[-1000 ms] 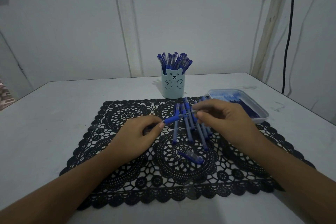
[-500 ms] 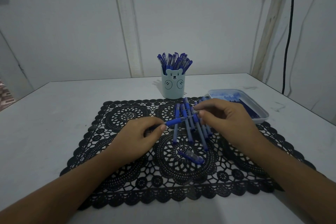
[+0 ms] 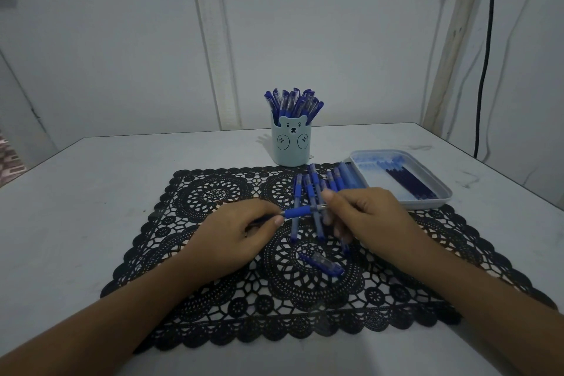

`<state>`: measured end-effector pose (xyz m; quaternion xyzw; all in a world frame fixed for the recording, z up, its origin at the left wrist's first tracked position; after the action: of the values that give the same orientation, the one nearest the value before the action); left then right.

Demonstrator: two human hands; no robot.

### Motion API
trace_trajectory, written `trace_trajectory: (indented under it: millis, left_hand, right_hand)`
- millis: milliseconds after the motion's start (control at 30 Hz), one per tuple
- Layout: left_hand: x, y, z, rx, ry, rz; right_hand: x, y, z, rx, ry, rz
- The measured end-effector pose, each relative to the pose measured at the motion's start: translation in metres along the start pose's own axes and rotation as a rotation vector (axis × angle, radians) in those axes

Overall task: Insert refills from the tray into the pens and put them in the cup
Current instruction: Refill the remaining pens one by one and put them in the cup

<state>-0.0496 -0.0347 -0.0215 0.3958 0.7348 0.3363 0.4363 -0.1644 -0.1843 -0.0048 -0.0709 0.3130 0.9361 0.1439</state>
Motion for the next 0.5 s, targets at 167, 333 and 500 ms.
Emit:
trace_trajectory:
  millis: [167, 333, 500]
  left_hand:
    - [-0.0008, 0.0003, -0.0005, -0.005, 0.015, -0.003]
    - [-0.0003, -0.0011, 0.0000, -0.020, 0.006, 0.011]
    - [-0.0011, -0.0019, 0.0000, -0.029, -0.001, 0.021]
  right_hand:
    - [0.0010, 0.0025, 0.0039, 0.215, 0.063, 0.053]
    - [0.0010, 0.0009, 0.0043, 0.187, 0.058, 0.051]
    - [0.0003, -0.0013, 0.0034, 0.238, 0.097, 0.099]
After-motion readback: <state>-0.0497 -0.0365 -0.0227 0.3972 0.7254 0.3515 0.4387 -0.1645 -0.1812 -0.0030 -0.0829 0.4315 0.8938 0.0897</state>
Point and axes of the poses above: each hand's wrist, its own x-axis away from the middle knuckle, its own y-axis out of the back of the hand, z = x × y, the point moved 4 cm from there along -x, towards the middle knuckle, and after that the axes turned 9 degrees about z, right-handed, at the moved point
